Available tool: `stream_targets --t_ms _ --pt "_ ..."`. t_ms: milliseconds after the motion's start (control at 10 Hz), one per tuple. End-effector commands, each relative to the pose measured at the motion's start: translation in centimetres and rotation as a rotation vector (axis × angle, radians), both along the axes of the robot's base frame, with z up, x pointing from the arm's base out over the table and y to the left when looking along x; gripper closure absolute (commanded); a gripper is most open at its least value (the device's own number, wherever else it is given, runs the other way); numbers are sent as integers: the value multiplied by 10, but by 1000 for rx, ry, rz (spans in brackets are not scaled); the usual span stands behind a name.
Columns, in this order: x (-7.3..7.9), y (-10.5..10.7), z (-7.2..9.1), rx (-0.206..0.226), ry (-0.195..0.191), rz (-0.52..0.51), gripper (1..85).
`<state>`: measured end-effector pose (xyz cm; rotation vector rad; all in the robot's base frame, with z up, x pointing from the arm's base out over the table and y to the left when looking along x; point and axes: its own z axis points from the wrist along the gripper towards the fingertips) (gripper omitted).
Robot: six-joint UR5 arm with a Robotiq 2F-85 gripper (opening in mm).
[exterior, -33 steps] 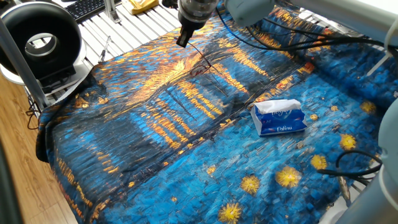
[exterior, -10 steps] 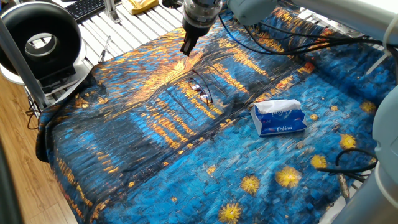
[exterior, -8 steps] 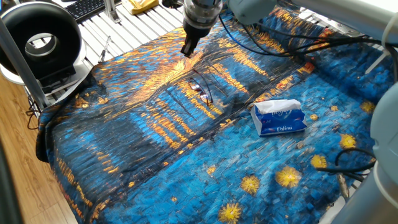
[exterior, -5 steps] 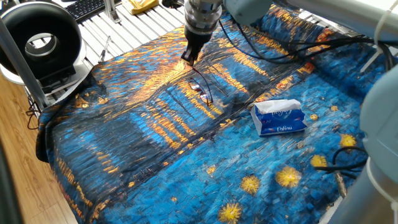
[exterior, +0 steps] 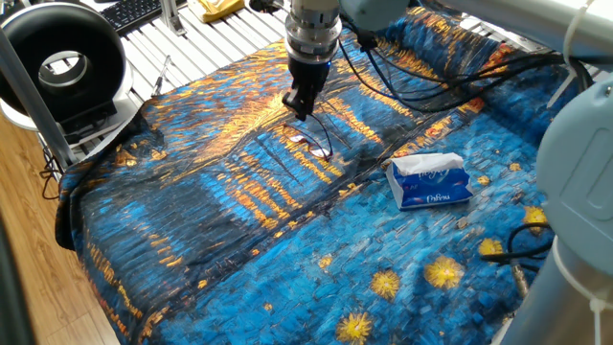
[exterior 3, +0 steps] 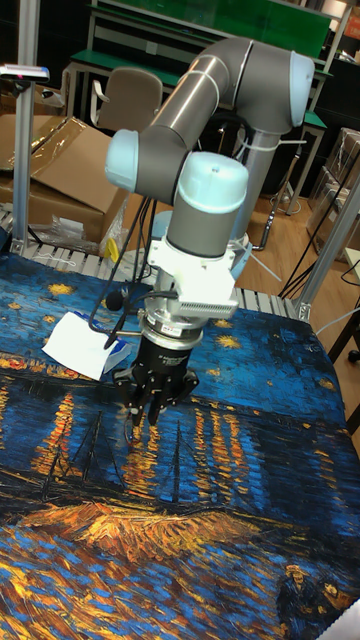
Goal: Unfold the leg of the glasses (with one hand)
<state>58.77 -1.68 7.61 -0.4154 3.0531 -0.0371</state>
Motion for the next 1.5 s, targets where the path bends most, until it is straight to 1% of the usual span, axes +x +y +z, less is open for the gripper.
stream_targets --t_ms 0,100,200,400,700,800,900,1100,1200,1300,1400 --pt "-20 -4 -3 -9 81 -44 583" --pt "-23 -9 -1 -29 90 -39 593" --pt "-29 -12 2 -45 113 -44 593" --pt "-41 -20 16 -84 146 -47 603" --pt "-48 -32 25 -136 164 -54 633" --pt "-48 -37 26 -151 164 -52 650" --pt "-50 -38 27 -153 169 -53 653" --pt "-50 -36 28 -151 170 -51 653" --pt "-50 -32 29 -150 170 -51 667" --pt "-48 -21 33 -151 167 -65 720" --pt "-46 -9 37 -152 157 -78 753"
